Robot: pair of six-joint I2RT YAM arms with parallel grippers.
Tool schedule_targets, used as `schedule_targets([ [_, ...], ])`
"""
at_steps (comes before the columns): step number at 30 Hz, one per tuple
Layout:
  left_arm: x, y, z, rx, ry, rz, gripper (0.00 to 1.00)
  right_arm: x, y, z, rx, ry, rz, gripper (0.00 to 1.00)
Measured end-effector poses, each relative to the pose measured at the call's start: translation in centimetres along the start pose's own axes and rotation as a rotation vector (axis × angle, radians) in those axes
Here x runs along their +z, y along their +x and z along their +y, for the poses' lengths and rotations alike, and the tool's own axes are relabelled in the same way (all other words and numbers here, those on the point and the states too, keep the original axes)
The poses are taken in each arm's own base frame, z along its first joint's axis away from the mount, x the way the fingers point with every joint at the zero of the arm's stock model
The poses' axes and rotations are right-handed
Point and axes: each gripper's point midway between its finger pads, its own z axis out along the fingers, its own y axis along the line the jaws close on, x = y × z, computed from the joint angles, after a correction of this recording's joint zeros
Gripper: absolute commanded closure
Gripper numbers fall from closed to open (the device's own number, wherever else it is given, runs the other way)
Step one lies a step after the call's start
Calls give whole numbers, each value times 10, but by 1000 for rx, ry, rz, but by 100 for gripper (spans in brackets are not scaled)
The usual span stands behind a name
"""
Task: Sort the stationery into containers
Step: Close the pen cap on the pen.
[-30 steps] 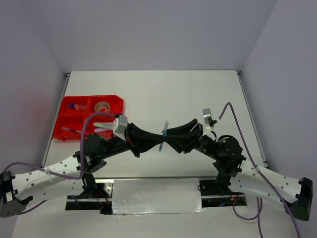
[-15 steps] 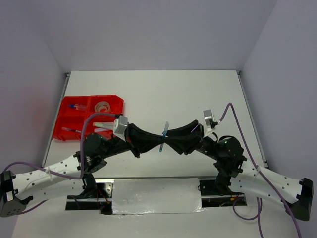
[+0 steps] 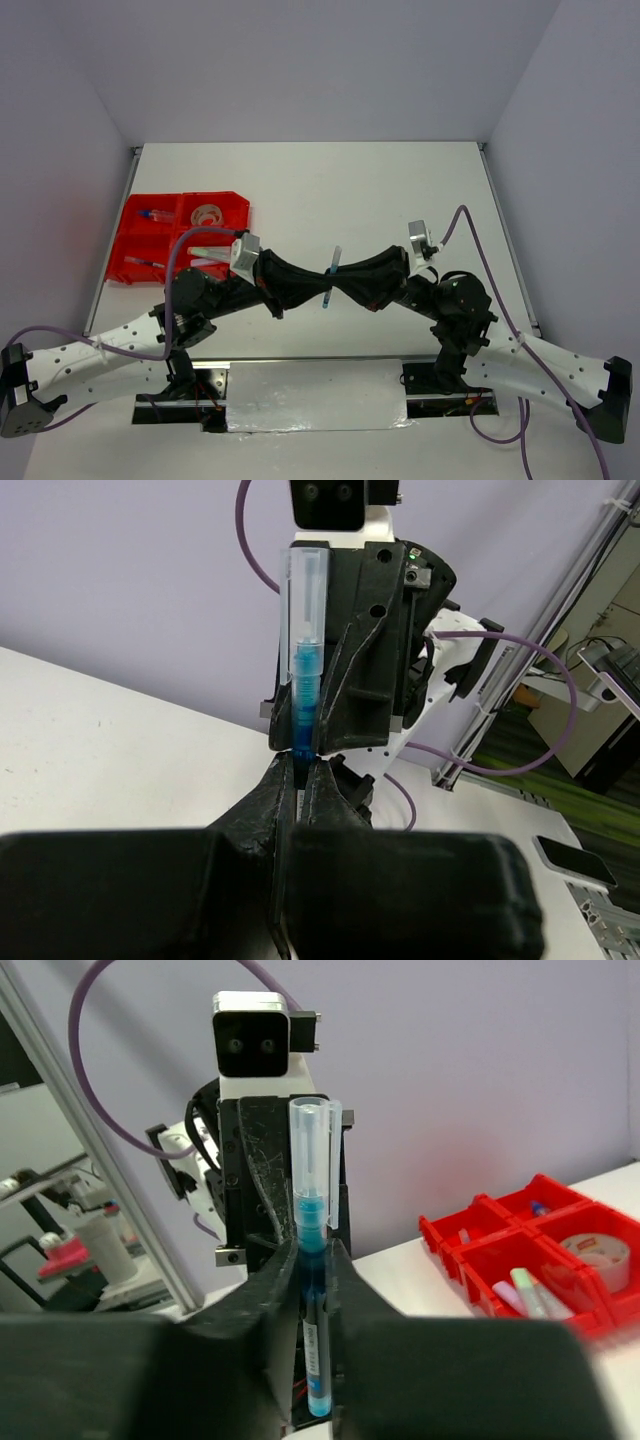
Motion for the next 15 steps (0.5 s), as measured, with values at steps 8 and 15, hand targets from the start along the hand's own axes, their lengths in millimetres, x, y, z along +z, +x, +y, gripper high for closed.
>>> schedule_targets([
  [8, 0, 8, 3, -14, -9, 29, 33, 1, 3, 2, -18, -22, 8, 100],
  [15, 5, 30, 10, -58, -23, 101, 87, 3, 5, 1, -18, -22, 13, 100],
])
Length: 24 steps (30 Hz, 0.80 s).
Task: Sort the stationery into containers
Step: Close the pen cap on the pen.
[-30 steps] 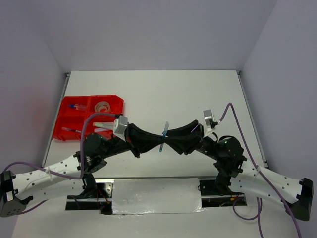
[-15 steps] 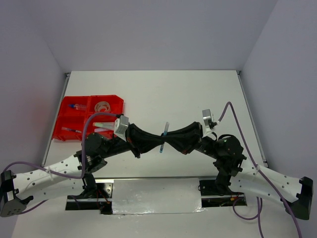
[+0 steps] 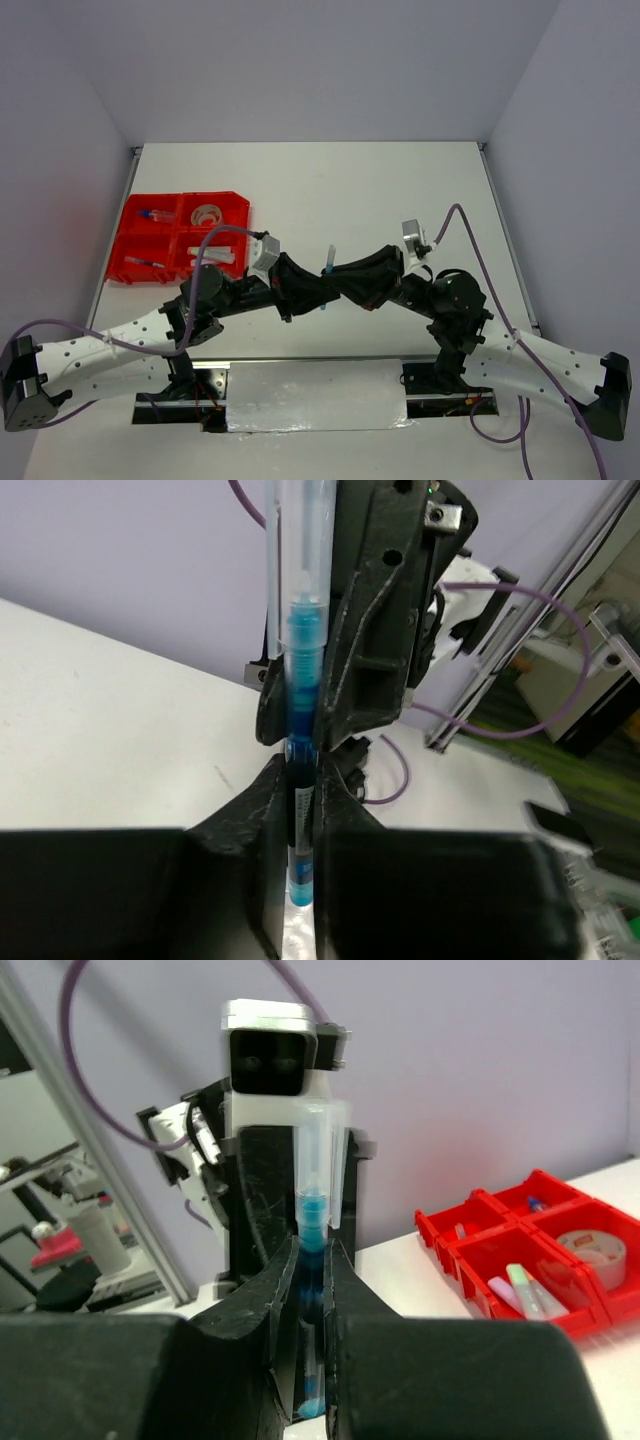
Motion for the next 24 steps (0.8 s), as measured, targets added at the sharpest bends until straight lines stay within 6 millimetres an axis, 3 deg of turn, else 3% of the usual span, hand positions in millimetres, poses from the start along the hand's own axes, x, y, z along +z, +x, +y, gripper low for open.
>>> schedule_targets([
  [2, 0, 0, -2, 13, 12, 3, 98, 0, 0, -1, 3, 8, -1, 100],
  [4, 0, 0, -4, 13, 18, 2, 100, 0, -1, -1, 5, 6, -3, 99],
  [5, 0, -1, -4, 13, 18, 3, 100, 0, -1, 0, 7, 5, -3, 93],
  [7, -1, 0, -4, 13, 17, 5, 100, 0, 0, 0, 10, 4, -1, 72],
  [9, -2, -1, -5, 16, 19, 6, 100, 0, 0, 1, 13, -2, 1, 56],
  [12, -5, -7, -8, 33, 24, -9, 100, -1, -1, 2, 6, -3, -1, 18],
  [15, -9, -15, -13, 48, 35, -32, 100, -4, -1, 3, -2, 2, 6, 3],
  [19, -10, -15, -17, 52, 54, -32, 100, -3, -9, 1, -21, 30, 15, 0],
  [24, -7, -3, -20, 45, 95, 12, 100, 7, -43, 12, -64, 29, -8, 0],
])
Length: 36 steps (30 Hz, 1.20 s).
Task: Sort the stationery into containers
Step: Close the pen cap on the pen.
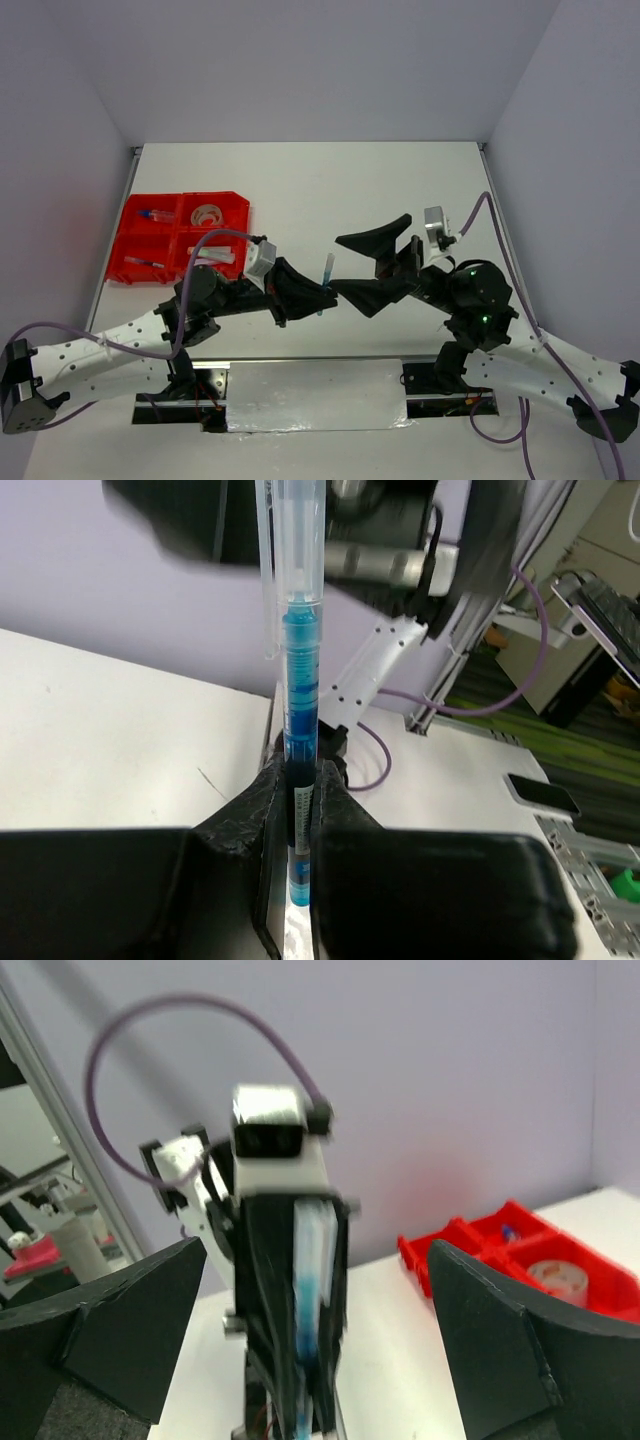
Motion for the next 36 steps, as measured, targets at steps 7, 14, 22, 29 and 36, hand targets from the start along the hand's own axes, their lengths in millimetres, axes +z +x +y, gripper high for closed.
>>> schedule_targets([
  [7, 2, 12, -5, -9, 47, 45, 100, 13, -35, 4, -48, 20, -27, 11],
  [14, 1, 14, -9, -7, 71, 55, 100, 19, -6, -8, -38, 45, 72, 29],
  [22, 1, 20, -5, -18, 53, 78, 100, 20, 1, 0, -19, 3, 94, 88],
  [29, -1, 27, -1, -2, 33, 106, 100, 14, 13, -2, -2, -2, 95, 98],
  [36, 5, 17, -1, 22, 20, 152, 100, 13, 9, 0, 21, -20, 30, 98],
])
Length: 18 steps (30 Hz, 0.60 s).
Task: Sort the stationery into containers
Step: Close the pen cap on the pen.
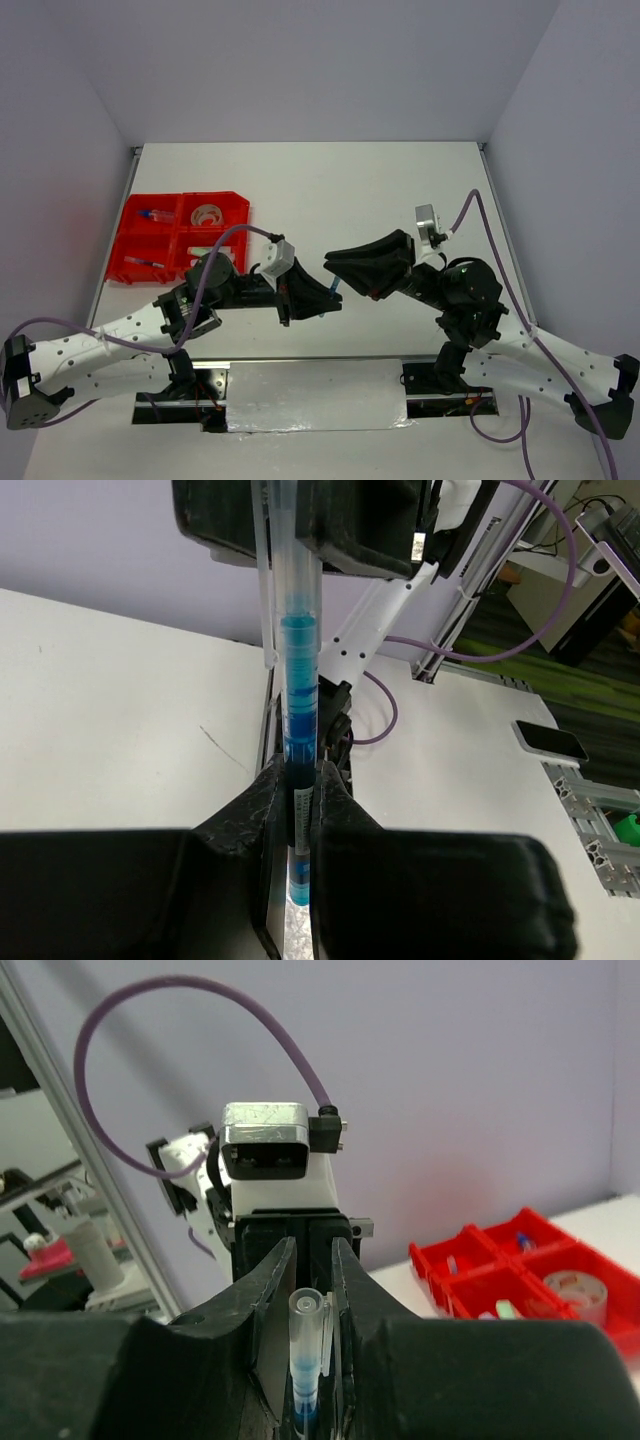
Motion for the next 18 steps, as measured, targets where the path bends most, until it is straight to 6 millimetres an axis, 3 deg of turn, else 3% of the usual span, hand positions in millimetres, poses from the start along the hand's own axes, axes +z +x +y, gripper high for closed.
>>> schedule_targets([
  [6, 4, -6, 0, 16, -1, 12, 100, -2, -8, -1, 1, 1, -72, 100],
  [13, 0, 4, 13, 22, -66, 56, 100, -4, 6, -15, 10, 46, -76, 100],
  [18, -13, 8, 32, 12, -139, 151, 100, 0, 21, -34, 22, 94, -89, 100],
])
